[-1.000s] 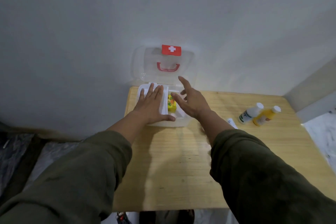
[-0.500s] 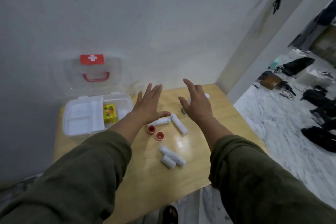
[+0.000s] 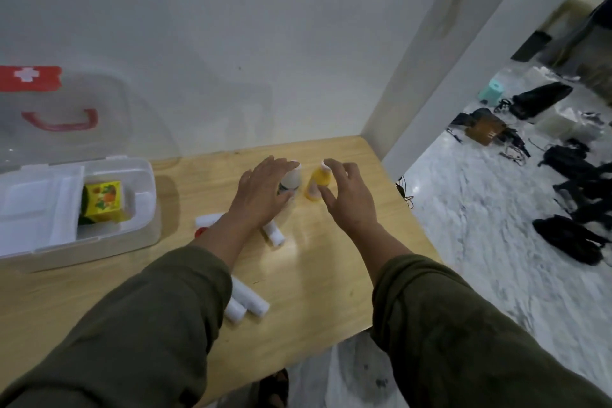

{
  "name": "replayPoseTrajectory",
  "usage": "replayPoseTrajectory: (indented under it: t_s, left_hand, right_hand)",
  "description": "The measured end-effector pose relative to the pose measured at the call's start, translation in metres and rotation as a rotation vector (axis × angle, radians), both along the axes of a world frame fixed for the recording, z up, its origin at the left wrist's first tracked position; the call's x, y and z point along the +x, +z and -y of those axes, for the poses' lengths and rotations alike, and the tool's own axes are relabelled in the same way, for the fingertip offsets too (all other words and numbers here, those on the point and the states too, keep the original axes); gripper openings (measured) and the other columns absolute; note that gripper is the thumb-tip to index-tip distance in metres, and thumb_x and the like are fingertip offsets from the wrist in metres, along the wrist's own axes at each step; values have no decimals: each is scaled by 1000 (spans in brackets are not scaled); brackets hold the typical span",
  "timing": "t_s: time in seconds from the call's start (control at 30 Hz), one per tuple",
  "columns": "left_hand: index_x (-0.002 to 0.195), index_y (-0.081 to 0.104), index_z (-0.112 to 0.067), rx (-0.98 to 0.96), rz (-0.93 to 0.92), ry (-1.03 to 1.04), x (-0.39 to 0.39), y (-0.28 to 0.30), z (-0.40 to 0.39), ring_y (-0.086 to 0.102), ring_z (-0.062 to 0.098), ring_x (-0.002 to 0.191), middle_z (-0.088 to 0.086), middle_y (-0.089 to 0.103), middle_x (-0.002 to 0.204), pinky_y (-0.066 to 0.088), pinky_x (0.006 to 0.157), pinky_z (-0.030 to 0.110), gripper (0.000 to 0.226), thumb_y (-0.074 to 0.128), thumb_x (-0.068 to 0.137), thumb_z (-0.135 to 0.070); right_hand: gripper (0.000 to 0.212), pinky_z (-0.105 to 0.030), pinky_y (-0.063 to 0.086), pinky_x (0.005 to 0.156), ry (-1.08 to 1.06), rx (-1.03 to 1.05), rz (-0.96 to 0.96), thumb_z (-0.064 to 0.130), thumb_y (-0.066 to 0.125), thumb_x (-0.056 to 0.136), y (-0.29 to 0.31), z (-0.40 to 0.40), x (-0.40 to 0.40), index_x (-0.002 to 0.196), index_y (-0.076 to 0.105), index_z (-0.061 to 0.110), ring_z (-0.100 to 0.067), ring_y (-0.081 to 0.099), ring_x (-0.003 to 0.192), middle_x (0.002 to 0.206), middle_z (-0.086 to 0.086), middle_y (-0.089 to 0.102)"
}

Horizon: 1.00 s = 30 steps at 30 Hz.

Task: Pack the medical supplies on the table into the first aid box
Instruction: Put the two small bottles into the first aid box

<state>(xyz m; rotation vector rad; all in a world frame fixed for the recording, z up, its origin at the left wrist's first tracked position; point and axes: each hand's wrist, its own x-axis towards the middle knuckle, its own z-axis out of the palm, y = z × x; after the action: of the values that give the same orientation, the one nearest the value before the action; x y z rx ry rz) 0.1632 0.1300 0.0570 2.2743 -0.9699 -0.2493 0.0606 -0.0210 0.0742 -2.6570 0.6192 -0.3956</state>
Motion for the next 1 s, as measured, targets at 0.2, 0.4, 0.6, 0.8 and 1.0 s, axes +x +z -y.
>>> replayPoseTrajectory:
  t_s: [0.2, 0.4, 0.6, 0.8, 1.0]
  left_hand:
    - [133, 48, -28, -75, 34, 79, 4, -13, 22, 32, 20, 141, -3, 50, 141, 28, 111, 43, 46, 53, 90, -13]
    - [130, 51, -30, -113, 17, 113, 14, -17, 39, 47, 20, 130, -4, 56, 135, 37, 107, 45, 42, 52, 91, -15]
    - [119, 56, -25, -176, -34, 169, 17, -13, 51, 58, 20, 114, -2, 64, 122, 44, 93, 32, 27, 52, 93, -20]
    - [117, 57, -22, -188, -49, 230, 18, -10, 46, 59, 21, 111, -1, 66, 118, 44, 87, 29, 26, 51, 93, -16]
    - [115, 57, -21, -187, -92, 284, 21, -4, 21, 59, 19, 112, -2, 65, 118, 43, 85, 28, 24, 50, 93, -13]
  right_hand:
    - [37, -36, 48, 77, 89, 50, 11, 21, 55, 91, -17, 23, 12, 127, 53, 18, -31, 56, 108, 128, -10, 50]
    - [36, -29, 40, 82, 123, 154, 52, 18, 54, 91, -20, 35, 26, 127, 52, 17, -25, 55, 112, 125, -8, 58]
    - [29, -35, 47, 76, 121, 213, 99, 14, 56, 89, -19, 39, 39, 117, 53, 15, -29, 60, 95, 104, -12, 66]
    - [22, -35, 49, 76, 95, 262, 147, 13, 60, 87, -19, 36, 49, 108, 57, 14, -24, 61, 90, 97, -8, 67]
    - [20, -25, 38, 68, 43, 275, 136, 15, 60, 86, -19, 20, 59, 106, 58, 13, -24, 61, 84, 95, -9, 67]
